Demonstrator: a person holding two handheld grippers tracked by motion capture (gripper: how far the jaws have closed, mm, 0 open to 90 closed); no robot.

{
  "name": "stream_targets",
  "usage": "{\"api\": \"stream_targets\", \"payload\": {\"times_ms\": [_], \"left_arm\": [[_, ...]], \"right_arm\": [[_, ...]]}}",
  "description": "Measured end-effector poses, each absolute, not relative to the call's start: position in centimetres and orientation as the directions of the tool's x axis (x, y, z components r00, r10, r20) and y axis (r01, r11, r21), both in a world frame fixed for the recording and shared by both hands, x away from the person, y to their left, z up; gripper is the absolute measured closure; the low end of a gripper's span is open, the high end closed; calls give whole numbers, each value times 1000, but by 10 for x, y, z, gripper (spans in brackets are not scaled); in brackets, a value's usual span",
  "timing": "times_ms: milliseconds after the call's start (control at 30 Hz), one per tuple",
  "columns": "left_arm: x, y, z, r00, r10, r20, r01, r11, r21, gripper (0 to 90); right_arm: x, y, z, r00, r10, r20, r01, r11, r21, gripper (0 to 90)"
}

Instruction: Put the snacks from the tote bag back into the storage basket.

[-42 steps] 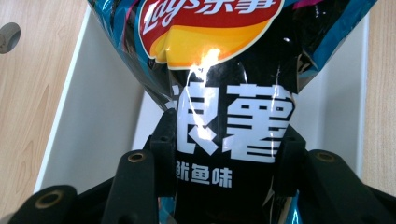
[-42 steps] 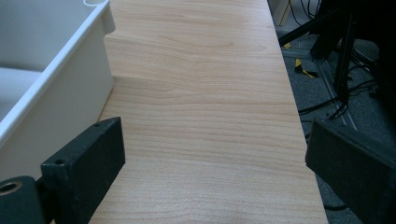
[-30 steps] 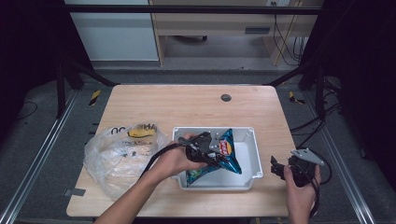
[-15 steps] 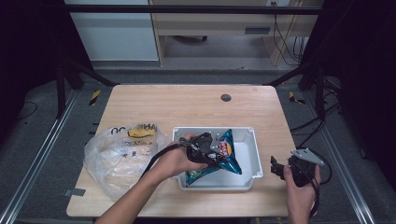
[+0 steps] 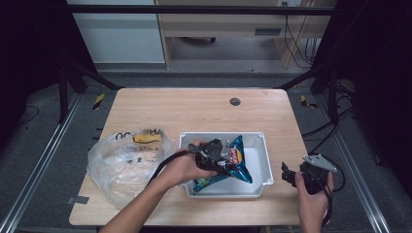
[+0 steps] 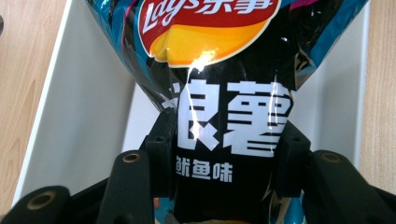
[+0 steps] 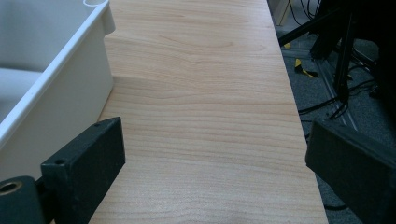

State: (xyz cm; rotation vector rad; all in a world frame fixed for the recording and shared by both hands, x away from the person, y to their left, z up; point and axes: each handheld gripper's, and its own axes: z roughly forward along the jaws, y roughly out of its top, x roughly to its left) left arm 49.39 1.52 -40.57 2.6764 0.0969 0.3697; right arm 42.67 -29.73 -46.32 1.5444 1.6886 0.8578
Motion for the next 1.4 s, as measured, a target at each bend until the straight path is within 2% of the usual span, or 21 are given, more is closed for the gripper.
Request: {"api": "stream_targets", "payload": {"times_ms": [400,567,1000,1233,1400], "left_arm": [[493,11,-406,960,132,249,19,-911,411,502],[493,10,-406,959,135,248,21,-910,414,468],[489,6,-405,960,131,249,13,-904,428,286],[487,5,-405,959,149,239,30,-897,441,128],[487,6,-405,959,162,233,43,-895,443,68]], "right_arm": [[427,-298,-463,-58,997,-51,544,74,836,53],[426,-298,-463,-57,997,-51,543,74,837,53],[426,-298,-463,-57,997,-51,543,73,836,53],[426,-298,-463,-57,997,-51,543,73,836,53],[426,-298,-463,-56,997,-51,543,73,836,52]]}}
